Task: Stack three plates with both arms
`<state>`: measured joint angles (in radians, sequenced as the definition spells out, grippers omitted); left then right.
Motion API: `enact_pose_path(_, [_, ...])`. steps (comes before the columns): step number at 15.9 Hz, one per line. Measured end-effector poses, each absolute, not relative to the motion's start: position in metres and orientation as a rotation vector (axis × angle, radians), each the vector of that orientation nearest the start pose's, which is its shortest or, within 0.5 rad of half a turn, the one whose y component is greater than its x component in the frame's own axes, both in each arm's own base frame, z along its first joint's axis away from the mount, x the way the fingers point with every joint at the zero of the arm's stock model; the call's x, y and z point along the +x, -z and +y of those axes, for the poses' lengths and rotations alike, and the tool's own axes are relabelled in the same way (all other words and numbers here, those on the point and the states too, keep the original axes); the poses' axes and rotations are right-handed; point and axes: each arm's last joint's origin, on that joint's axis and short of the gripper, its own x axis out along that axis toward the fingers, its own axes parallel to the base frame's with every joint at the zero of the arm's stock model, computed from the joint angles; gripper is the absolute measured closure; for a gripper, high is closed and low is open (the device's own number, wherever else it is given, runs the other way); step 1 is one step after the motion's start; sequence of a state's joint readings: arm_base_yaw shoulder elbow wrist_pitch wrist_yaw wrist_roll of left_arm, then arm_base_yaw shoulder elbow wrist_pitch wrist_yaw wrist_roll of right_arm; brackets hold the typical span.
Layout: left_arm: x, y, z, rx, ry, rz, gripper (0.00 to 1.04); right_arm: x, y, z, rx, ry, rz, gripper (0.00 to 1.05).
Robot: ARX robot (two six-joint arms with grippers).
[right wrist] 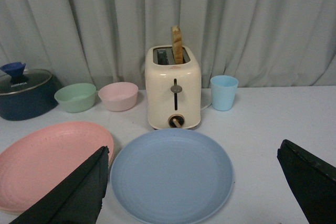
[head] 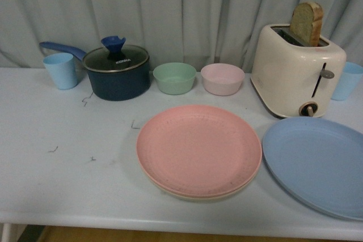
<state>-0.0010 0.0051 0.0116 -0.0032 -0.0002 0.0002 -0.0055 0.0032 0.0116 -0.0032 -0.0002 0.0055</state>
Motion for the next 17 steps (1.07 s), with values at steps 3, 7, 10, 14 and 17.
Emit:
enact_pose_path(3, [0.097,-0.167,0.0,0.0,0.001,-0.003,0.61,0.097,-0.167,-0.001,0.006,0.005,-0.005,0.06])
enact_pose_path(7, [0.097,-0.167,0.0,0.001,0.001,-0.004,0.13,0.117,-0.175,-0.014,-0.045,0.063,0.239,0.06])
enact_pose_path(10, [0.097,-0.167,0.0,0.001,0.001,-0.003,0.07,0.164,-0.194,-0.053,-0.075,0.058,0.377,0.06])
enact_pose_path(14, [0.097,-0.167,0.0,0.001,0.001,-0.003,0.07,0.236,-0.165,-0.114,0.052,0.061,0.695,0.06])
enact_pose_path(17, [0.097,-0.167,0.0,0.001,0.001,-0.003,0.07,0.275,-0.146,-0.124,0.093,0.03,0.763,0.06])
